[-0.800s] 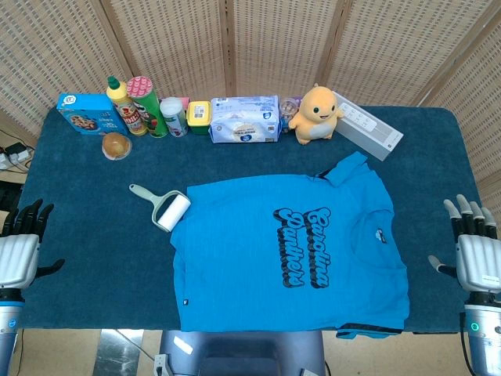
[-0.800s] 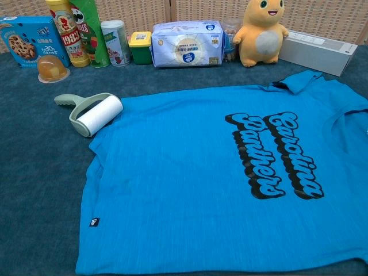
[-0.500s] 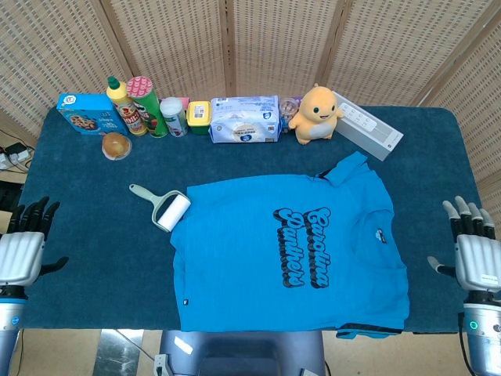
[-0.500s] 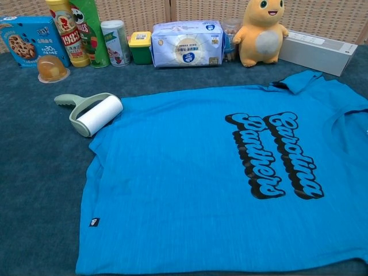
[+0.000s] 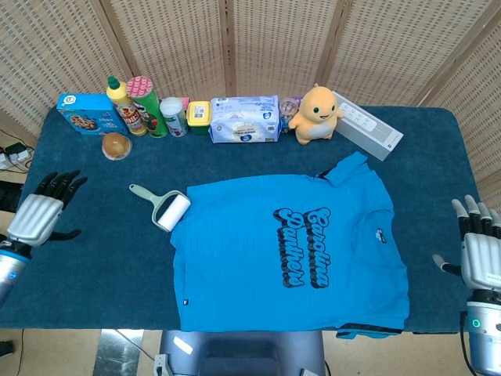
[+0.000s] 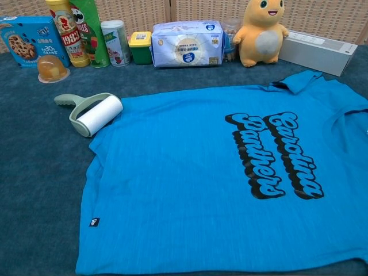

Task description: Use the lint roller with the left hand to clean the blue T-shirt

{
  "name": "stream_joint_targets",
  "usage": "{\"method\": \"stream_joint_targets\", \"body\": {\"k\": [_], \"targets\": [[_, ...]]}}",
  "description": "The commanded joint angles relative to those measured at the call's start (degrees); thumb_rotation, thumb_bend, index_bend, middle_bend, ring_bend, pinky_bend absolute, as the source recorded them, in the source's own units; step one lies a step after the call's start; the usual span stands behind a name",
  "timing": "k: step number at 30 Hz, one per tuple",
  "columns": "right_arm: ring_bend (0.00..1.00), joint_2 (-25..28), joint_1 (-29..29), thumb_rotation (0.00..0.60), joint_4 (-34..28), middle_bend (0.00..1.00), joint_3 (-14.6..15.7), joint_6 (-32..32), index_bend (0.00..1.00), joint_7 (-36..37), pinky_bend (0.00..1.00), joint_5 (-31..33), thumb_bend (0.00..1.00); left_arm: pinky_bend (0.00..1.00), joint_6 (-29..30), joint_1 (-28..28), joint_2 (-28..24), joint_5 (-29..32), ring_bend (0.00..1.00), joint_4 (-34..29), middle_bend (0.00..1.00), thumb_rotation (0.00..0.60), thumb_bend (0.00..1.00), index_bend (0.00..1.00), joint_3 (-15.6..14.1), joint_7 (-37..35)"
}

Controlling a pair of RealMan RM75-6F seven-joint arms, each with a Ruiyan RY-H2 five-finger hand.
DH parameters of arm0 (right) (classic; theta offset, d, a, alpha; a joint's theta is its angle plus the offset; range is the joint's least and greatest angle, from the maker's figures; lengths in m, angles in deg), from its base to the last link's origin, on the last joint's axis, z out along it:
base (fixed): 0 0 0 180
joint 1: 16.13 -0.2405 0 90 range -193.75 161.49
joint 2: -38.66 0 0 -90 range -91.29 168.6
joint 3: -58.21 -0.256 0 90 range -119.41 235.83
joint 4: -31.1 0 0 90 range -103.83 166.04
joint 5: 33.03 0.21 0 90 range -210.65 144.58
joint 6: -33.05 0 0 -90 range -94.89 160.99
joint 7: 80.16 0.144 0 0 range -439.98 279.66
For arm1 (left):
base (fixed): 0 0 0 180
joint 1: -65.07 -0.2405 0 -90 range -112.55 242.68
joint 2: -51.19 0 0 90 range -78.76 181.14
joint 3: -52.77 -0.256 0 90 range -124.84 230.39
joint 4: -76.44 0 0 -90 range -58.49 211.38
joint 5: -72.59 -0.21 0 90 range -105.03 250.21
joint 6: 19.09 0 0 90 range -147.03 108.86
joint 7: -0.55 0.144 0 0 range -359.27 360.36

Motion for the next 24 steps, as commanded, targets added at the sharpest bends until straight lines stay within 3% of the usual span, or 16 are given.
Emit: {"method": "stream_joint_targets", "body": {"k": [1, 5, 9, 17, 24], "targets": [[0.00, -0.05, -0.54, 0.600, 0.07, 0.00, -0.41, 2.00, 0.09, -0.04, 0.00, 2.19, 0.00, 0.09, -6.05, 9.98, 7.30, -8.30, 0.00, 16.67, 0.00, 0.600, 0.02, 0.00, -2.94, -14.41], [0.00, 0.16, -0.59, 0.600, -0.11, 0.00, -0.81, 1.76, 0.09, -0.29, 0.00, 2.89, 0.00, 0.13, -6.32, 13.13, 12.32, -11.25, 0.00, 25.50, 0.00, 0.600, 0.02, 0.00, -5.65, -20.68], [0.00, 0.33, -0.51, 0.600, -0.24, 0.00, -0.98, 1.50, 0.09, -0.02, 0.00, 3.13, 0.00, 0.14, -7.00, 15.05, 15.64, -12.30, 0.00, 30.42, 0.00, 0.600, 0.02, 0.00, -7.42, -24.54], [0.00, 0.72, -0.55, 0.600, 0.03, 0.00, -1.30, 1.73, 0.09, 0.90, 0.00, 3.83, 0.00, 0.14, -10.18, 19.24, 20.32, -13.24, 0.00, 35.92, 0.00, 0.600, 0.02, 0.00, -10.15, -28.33], [0.00, 1.08, -0.30, 0.600, -0.30, 0.00, -1.51, 1.18, 0.09, 1.42, 0.00, 4.01, 0.00, 0.14, -11.69, 20.47, 21.05, -12.69, 0.00, 36.92, 0.03, 0.600, 0.03, 0.00, -11.28, -28.71]]}}
